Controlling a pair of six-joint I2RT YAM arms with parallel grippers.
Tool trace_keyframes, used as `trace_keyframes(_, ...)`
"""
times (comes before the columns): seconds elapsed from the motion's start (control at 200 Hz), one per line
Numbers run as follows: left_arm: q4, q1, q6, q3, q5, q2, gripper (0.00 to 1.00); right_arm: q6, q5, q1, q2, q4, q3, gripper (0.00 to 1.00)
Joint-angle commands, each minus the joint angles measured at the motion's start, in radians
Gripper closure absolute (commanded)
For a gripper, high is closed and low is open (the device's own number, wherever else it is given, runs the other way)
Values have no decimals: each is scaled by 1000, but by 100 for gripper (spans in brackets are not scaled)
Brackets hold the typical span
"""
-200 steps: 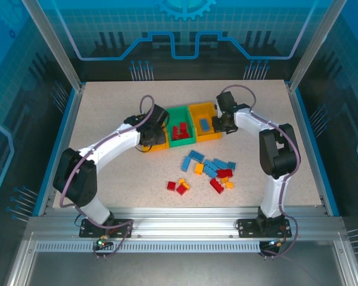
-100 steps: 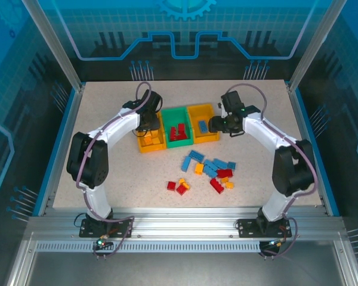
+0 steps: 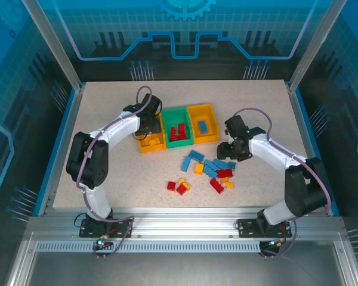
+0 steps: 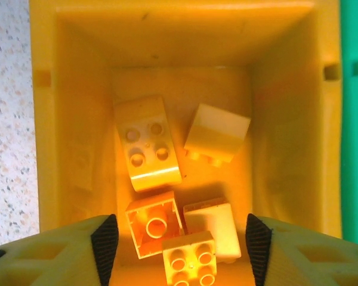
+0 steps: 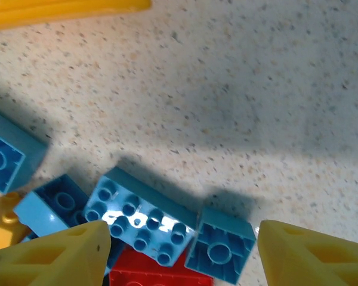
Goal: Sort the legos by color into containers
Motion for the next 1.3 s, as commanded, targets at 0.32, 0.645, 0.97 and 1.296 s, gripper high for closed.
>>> trace_keyframes(0.32,67,-55,22,-151,27,-214,26,88,21,-19,10,-27,-79,39)
trace_keyframes(0.645,88,-76,-5,-246,23,-300,24,124,24,-29,37,15,-118,42)
trace_keyframes(0.97,85,-83,-2,-269,23,-297,23,141,33,-59,32,30,-138,53)
trace_keyframes(1.296,86,-83,-6,-272,24,-295,22,122,3,-123,-19,57,-198,54)
